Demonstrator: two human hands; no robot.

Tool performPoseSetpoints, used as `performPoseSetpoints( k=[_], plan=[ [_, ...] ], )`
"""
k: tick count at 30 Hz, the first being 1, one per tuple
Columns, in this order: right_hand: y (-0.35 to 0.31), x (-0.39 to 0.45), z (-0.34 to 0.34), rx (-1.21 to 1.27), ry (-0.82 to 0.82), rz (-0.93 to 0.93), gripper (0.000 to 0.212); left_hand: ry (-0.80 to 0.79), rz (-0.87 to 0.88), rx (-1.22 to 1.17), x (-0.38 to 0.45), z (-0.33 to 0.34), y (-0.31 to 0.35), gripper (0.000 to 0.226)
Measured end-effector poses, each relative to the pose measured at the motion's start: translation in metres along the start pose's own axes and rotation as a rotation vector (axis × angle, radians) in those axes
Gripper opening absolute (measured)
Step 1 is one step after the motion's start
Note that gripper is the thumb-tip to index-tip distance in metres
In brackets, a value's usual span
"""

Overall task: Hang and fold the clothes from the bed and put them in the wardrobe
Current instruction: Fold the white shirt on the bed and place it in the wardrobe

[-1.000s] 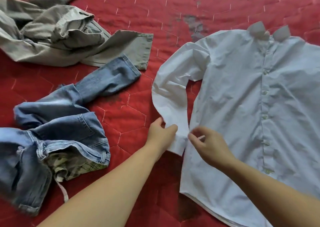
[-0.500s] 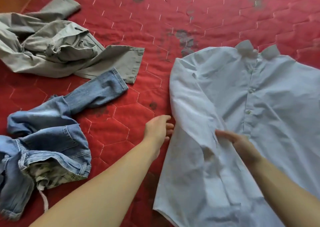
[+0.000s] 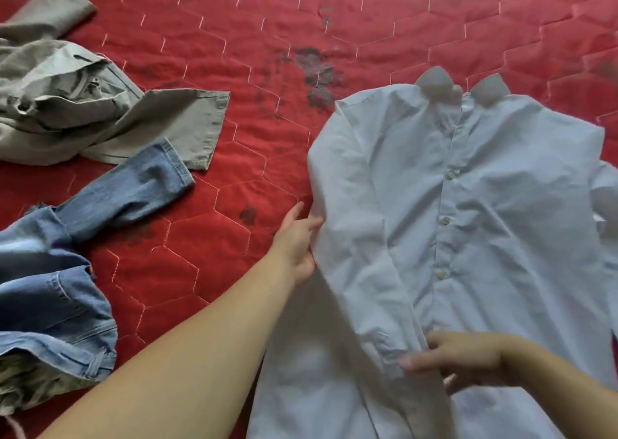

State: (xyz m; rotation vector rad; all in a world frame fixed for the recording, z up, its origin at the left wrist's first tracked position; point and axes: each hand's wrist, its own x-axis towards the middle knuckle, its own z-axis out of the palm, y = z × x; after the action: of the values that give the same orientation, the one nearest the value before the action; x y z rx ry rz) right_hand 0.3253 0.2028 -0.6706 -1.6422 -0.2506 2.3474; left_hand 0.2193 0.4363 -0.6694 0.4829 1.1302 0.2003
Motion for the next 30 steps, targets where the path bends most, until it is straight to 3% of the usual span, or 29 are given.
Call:
performPoseSetpoints(
  k=[2, 4, 6, 8, 12, 15, 16, 19, 21, 23, 25, 28, 30],
  plan=[
    [-0.031, 0.012, -0.014, 0.167, 0.187, -0.169, 0.055, -0.032, 0.014, 0.075, 0.007, -0.006, 0.001, 0.082],
    [-0.068, 0.024, -0.026, 0.343, 0.364, -0.344, 0.058, -0.137, -0.049, 0.022, 0.014, -0.014, 0.003, 0.087],
    [-0.101, 0.036, -0.036, 0.414, 0.497, -0.441, 0.051, -0.250, -0.093, -0.055, 0.020, -0.018, 0.012, 0.077],
    [-0.122, 0.042, -0.042, 0.403, 0.525, -0.463, 0.033, -0.330, -0.074, -0.096, 0.026, -0.017, 0.022, 0.062],
    [-0.118, 0.034, -0.059, 0.381, 0.264, -0.301, 0.037, -0.213, 0.007, -0.245, 0.045, -0.013, 0.040, 0.054],
    [-0.110, 0.024, -0.076, 0.079, 0.228, 0.008, 0.018, -0.173, -0.029, -0.346, 0.057, -0.009, 0.049, 0.035],
    [-0.114, 0.021, -0.082, -0.038, 0.234, 0.092, 0.022, -0.156, -0.056, -0.316, 0.059, -0.007, 0.051, 0.030],
    [-0.151, 0.019, -0.100, -0.045, 0.261, 0.058, 0.064, -0.110, -0.059, 0.009, 0.069, -0.006, 0.050, 0.030],
    [-0.185, 0.025, -0.106, 0.002, 0.431, -0.072, 0.077, -0.021, 0.047, 0.280, 0.075, -0.008, 0.049, 0.036],
    [-0.211, 0.038, -0.109, 0.025, 0.687, -0.184, 0.068, -0.001, 0.159, 0.488, 0.080, -0.014, 0.047, 0.044],
    [-0.226, 0.051, -0.111, 0.015, 0.787, -0.226, 0.049, -0.112, 0.275, 0.722, 0.082, -0.021, 0.048, 0.058],
    [-0.232, 0.051, -0.112, 0.116, 0.674, -0.215, 0.031, -0.353, 0.412, 1.007, 0.084, -0.023, 0.051, 0.069],
    [-0.225, 0.046, -0.115, 0.157, 0.621, -0.220, 0.038, -0.325, 0.539, 1.152, 0.088, -0.019, 0.050, 0.060]
  ],
)
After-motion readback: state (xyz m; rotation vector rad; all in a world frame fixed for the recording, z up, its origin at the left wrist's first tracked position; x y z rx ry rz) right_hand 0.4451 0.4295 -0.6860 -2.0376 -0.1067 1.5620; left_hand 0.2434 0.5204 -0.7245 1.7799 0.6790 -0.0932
